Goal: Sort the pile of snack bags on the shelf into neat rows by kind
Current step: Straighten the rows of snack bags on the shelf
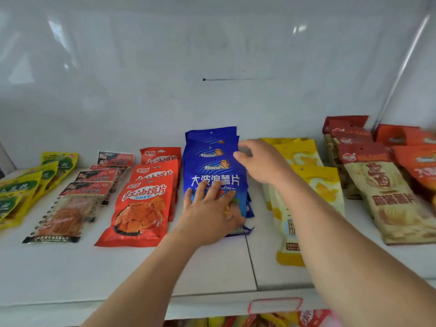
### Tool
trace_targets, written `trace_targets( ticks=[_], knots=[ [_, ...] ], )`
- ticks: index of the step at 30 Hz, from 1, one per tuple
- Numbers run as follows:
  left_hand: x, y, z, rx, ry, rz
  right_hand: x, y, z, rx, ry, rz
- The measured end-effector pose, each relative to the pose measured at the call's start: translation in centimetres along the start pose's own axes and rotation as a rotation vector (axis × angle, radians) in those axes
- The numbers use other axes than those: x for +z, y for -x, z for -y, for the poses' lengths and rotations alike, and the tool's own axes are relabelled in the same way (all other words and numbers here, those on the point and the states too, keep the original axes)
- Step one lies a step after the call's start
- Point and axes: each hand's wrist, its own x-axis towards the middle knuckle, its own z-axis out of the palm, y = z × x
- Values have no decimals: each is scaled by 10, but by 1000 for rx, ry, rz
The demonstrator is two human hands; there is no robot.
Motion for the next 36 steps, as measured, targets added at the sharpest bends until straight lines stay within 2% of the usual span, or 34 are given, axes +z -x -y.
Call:
trace_targets(
  ticks=[5,7,9,11,13,15,18,21,24,29,31,36],
  knots=[
    [-8,0,-29,-20,116,-181,-53,60,-42,160,-15,-217],
    [-8,0,-53,31,369,-191,-58,83,-63,248,-29,-257],
    [-3,-1,-81,61,665,-147,-55,102,-82,337,-22,-247],
    [7,-5,-105,28,858,-113,-52,118,-97,400,-28,-233],
    [17,-10,-120,-39,905,-96,-51,127,-108,481,-57,-192],
    [25,-17,-126,-105,815,-117,-47,131,-118,542,-120,-115],
    [27,-21,-135,-120,696,-133,-40,128,-135,468,-245,-72],
    [26,-29,-145,-142,758,-104,-36,111,-149,417,-283,-8],
    [23,-40,-155,-190,785,-104,-36,90,-160,352,-316,-10],
    [18,-66,-162,-343,958,-170,-31,65,-178,327,-312,26],
    [19,-73,-161,-424,1098,-186,-28,61,-183,345,-353,32],
    [17,-83,-155,-531,1335,-145,-21,56,-187,397,-473,44]
  ],
)
